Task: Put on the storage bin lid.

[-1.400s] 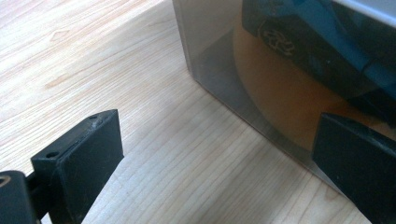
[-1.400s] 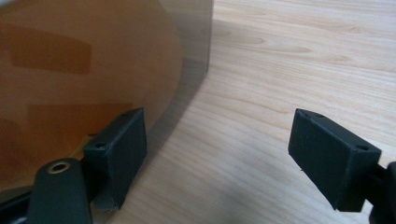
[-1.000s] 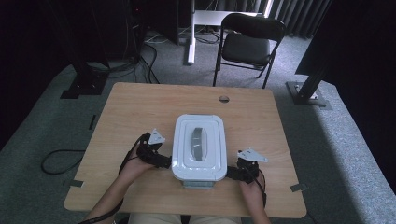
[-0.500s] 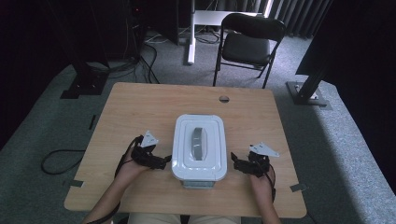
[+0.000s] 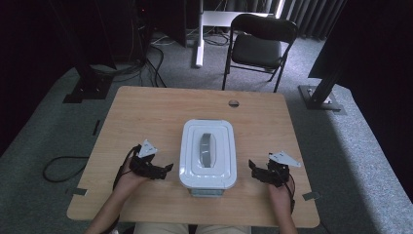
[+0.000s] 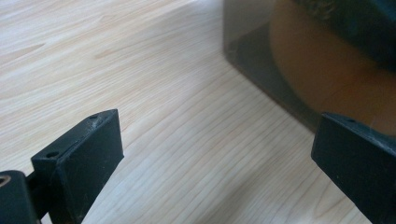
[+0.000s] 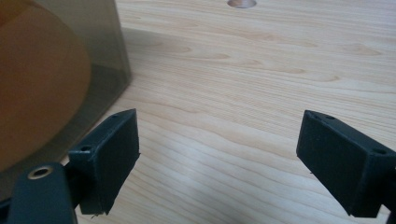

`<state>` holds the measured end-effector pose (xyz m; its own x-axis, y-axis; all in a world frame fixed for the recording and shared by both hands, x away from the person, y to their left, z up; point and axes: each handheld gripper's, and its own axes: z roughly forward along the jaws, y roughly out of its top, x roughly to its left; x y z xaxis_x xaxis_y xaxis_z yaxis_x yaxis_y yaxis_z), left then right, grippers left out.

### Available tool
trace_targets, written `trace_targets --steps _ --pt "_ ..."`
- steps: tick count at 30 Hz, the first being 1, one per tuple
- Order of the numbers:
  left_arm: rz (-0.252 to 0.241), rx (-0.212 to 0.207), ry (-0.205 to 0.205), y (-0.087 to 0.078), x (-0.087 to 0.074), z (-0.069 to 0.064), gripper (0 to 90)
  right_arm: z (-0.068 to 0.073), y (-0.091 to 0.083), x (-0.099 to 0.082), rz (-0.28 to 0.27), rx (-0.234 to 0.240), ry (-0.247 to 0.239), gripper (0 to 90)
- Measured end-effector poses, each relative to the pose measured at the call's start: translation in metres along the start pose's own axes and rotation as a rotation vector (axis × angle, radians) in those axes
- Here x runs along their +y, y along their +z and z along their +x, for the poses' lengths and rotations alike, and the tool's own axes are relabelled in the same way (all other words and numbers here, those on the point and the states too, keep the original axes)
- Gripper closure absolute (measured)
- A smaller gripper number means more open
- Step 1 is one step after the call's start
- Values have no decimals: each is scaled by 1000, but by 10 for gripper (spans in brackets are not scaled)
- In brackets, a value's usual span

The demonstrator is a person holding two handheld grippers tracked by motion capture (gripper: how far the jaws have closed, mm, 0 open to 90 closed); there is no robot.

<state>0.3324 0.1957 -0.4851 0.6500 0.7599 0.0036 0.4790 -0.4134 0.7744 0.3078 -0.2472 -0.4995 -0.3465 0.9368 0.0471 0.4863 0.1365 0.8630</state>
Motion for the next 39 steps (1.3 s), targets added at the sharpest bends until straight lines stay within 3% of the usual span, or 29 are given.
trace_targets --steps 8,22,39 --pt "3 26 -43 -10 -14 14 28 -10 -7 -6 8 -54 -2 129" --pt "15 70 -106 -31 -43 34 28 -27 -19 -18 19 -95 30 129" --pt "38 131 -192 -51 -70 45 28 -45 -33 -36 44 -158 72 128"
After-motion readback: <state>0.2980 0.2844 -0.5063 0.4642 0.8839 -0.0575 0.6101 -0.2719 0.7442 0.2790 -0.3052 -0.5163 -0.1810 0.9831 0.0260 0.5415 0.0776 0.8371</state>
